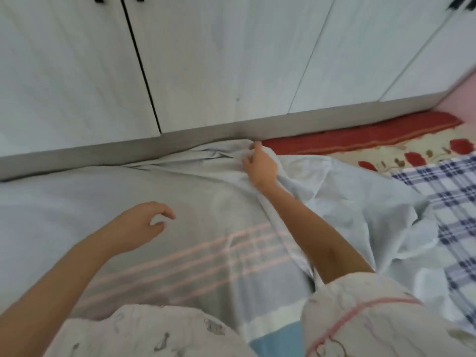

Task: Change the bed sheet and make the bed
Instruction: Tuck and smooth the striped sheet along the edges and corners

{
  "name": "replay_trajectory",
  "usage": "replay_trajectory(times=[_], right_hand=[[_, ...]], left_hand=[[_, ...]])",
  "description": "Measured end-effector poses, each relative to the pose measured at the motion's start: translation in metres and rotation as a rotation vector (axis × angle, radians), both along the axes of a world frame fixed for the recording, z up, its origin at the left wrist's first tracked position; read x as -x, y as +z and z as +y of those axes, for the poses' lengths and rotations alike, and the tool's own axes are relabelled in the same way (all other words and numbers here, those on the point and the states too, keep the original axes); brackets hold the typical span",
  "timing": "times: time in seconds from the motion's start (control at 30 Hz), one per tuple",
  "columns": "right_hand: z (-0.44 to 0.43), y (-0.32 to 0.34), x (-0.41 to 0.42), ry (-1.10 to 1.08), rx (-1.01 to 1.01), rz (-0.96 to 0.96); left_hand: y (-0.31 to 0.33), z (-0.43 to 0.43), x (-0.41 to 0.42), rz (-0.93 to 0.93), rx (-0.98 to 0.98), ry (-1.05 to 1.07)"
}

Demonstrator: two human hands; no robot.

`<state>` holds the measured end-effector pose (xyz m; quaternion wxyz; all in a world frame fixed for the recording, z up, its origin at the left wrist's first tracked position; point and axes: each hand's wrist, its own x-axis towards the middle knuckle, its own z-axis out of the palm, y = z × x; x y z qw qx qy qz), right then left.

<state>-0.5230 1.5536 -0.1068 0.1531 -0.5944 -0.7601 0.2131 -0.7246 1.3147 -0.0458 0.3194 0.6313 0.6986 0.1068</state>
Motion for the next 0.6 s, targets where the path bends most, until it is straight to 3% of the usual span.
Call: replay_trajectory(times=[0.03,0.1,0.2,0.3,0.43,0.6], right_hand=[[0.023,0.013,-0.019,-0.062,-0.003,-0.034],[0.058,0.025,-0.056,-0.092,0.212,-0.205],[0.084,0.022,-0.096,0.147,0.516,-0.493],[0.089,-0.01,-0.114,0.208,0.38,-0.336],[0.111,-0.015,-0.125,-0.067,0.059,0.007],[0.171,0.007,-0.096,-0.169,-0.13,-0.02]], left_hand=[[0.003,0.015,-0.012,0.044,-0.007,-0.015],[0.005,0.047,-0.029,0.058,-0.058,-0.003],[0.004,0.088,-0.056,0.014,-0.117,0.026],[-0.013,0.12,-0.07,-0.025,-0.104,0.078],[-0.053,0.137,-0.073,0.041,0.05,0.122],[-0.086,0.143,-0.076,0.283,0.306,-0.083]])
